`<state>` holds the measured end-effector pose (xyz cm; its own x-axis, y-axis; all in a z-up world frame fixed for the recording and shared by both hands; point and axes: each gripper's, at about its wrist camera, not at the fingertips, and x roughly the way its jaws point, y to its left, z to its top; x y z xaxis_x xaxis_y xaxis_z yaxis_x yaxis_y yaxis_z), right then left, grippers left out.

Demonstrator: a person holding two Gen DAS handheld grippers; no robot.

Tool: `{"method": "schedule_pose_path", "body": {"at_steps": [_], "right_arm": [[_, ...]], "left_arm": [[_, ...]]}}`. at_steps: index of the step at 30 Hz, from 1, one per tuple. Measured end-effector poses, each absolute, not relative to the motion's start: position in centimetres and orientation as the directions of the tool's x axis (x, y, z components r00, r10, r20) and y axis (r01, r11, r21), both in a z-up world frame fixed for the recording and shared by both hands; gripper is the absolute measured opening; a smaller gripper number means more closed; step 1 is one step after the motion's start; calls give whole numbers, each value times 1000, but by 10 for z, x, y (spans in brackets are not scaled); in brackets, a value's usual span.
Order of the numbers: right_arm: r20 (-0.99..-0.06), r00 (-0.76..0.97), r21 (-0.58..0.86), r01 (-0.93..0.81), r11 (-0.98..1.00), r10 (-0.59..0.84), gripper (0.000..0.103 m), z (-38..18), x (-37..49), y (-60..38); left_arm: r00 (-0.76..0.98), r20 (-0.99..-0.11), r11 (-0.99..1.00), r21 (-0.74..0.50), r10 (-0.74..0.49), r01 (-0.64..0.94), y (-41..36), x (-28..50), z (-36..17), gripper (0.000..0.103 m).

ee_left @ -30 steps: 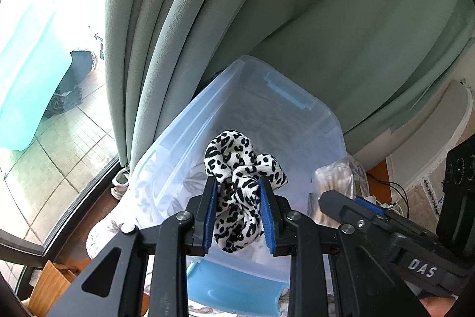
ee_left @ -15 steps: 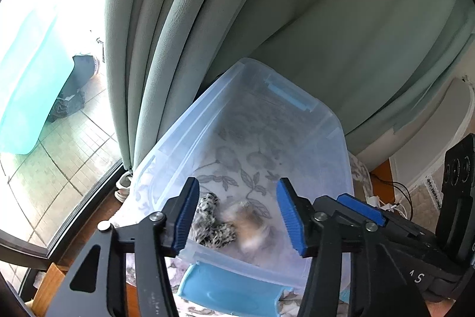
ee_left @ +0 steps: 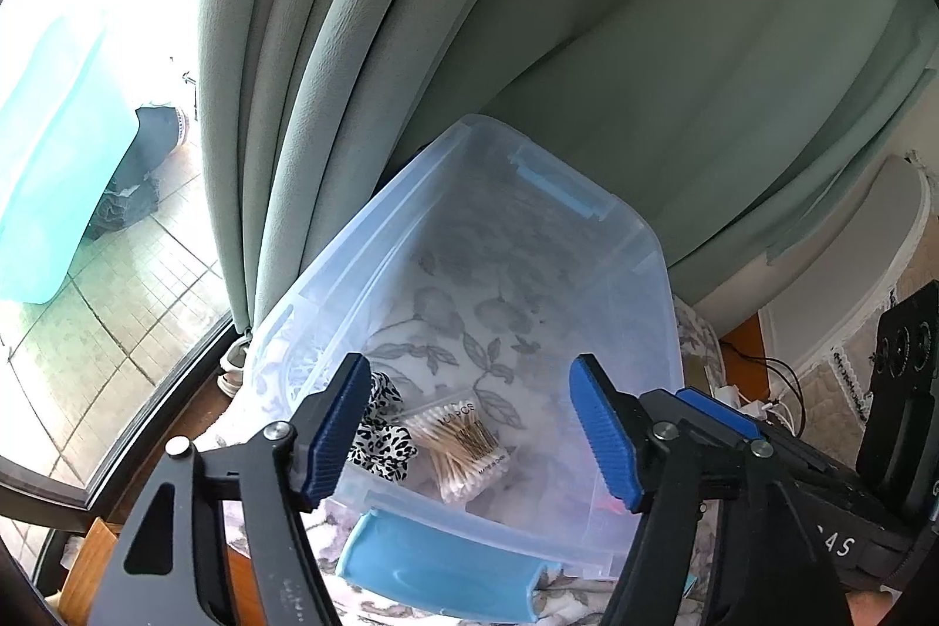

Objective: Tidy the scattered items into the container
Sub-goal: 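Carry both items over the clear box and open both tools to drop them, then move both tools back from the box toward the remaining items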

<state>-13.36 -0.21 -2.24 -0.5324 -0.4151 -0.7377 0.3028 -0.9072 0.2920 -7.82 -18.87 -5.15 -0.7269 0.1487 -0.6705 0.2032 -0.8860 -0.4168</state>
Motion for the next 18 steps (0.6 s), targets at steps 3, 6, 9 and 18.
{"method": "schedule_pose_path", "body": {"at_steps": [3,6,9,18], "right_arm": [[-734,-535,299,299,-906,-419,72,-21,-130,0],[-729,-537,309,295,-904,-424,72,-19,-126,5],[-721,-545,319,289,-903,-428,72,-17,-121,11],[-684,-587,350,255,-901,-432,73,-7,-100,41]], "left_arm": [[-727,-672,-890,-409,145,200,-187,-83,-58,74],[-726,-673,-898,-397,143,192,-177,-87,-63,74],[-727,-672,-905,-386,141,181,-166,-95,-76,74],[-736,-660,-929,-349,152,120,-111,-108,-92,74]]}}
